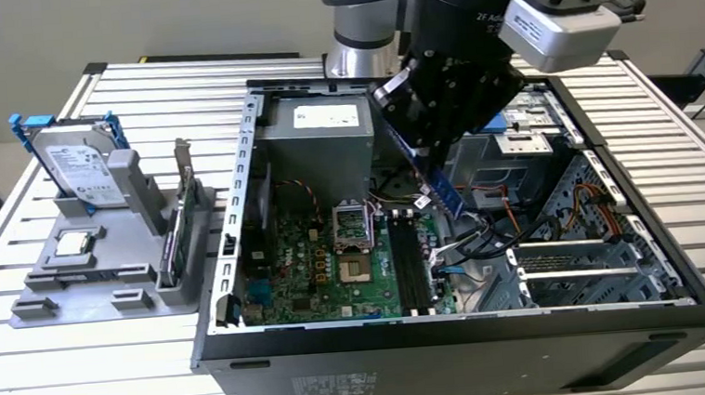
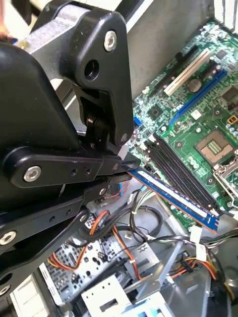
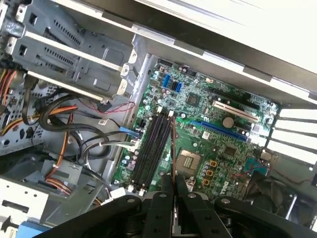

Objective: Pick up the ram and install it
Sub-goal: 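Insert the ram into the slot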

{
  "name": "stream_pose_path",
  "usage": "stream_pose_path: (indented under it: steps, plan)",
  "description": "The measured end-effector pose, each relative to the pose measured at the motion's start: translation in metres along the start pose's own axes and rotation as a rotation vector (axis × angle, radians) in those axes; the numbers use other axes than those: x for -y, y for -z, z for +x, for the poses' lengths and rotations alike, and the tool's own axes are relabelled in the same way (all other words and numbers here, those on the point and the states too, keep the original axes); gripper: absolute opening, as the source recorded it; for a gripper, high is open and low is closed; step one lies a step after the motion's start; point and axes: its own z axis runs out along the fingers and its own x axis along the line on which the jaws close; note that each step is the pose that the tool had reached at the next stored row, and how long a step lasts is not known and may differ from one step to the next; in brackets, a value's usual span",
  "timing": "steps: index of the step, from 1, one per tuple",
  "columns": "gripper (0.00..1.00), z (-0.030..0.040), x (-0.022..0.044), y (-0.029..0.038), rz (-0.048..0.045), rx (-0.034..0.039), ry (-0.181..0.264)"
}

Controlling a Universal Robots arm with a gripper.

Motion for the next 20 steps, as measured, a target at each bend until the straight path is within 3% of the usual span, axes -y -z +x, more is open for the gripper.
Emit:
stream_pose_path:
  steps: [9,20]
  plan:
    - [0.00,0.0000,0.0000,-0.0001,0.0061,0.0012,-0.139]
    - [0.00,0.0000,0.0000,-0.0001,0.0066,0.0013,-0.151]
